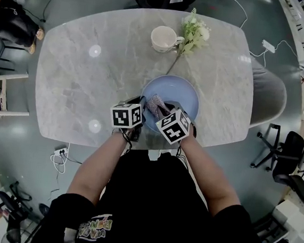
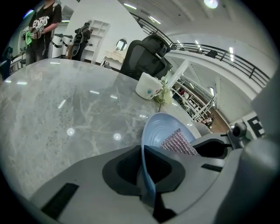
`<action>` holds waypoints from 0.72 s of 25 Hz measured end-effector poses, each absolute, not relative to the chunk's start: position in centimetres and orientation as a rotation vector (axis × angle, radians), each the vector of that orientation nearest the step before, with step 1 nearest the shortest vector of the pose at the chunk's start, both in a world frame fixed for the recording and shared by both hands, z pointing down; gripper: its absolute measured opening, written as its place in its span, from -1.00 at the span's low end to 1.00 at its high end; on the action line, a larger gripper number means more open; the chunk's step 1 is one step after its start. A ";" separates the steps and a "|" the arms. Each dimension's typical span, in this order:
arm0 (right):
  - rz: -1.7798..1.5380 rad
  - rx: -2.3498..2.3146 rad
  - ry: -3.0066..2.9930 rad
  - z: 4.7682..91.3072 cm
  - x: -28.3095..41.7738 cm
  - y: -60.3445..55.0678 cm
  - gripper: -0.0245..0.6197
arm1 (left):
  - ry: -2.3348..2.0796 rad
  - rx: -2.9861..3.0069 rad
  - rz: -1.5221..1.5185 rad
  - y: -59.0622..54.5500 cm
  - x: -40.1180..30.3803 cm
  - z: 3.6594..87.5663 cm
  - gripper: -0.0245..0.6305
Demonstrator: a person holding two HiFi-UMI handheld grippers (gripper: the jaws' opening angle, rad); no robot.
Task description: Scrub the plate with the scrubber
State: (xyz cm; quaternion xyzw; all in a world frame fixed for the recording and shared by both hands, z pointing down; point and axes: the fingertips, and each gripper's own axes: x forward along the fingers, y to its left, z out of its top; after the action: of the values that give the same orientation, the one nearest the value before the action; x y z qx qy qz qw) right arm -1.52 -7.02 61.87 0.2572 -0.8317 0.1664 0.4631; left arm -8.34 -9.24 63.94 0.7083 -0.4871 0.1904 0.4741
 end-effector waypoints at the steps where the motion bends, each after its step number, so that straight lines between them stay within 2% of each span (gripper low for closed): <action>1: 0.402 0.634 -2.039 62.0 -1.5 -7.2 -0.68 | -1.188 1.735 0.467 -9.2 -8.3 64.0 -0.83; 9: 0.362 0.681 -2.004 62.7 -0.6 -10.1 -0.68 | -1.175 1.750 0.470 -9.4 -8.3 64.1 -0.84; 18: 0.307 0.813 -1.927 62.4 3.4 -13.7 -0.68 | -1.173 1.750 0.468 -9.3 -8.4 64.1 -0.84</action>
State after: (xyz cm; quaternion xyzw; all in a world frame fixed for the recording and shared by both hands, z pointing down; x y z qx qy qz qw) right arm 3.45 -13.73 62.38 0.3350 -0.7938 0.1265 0.4916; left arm -8.42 -9.25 64.09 0.7149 -0.4790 0.1912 0.4721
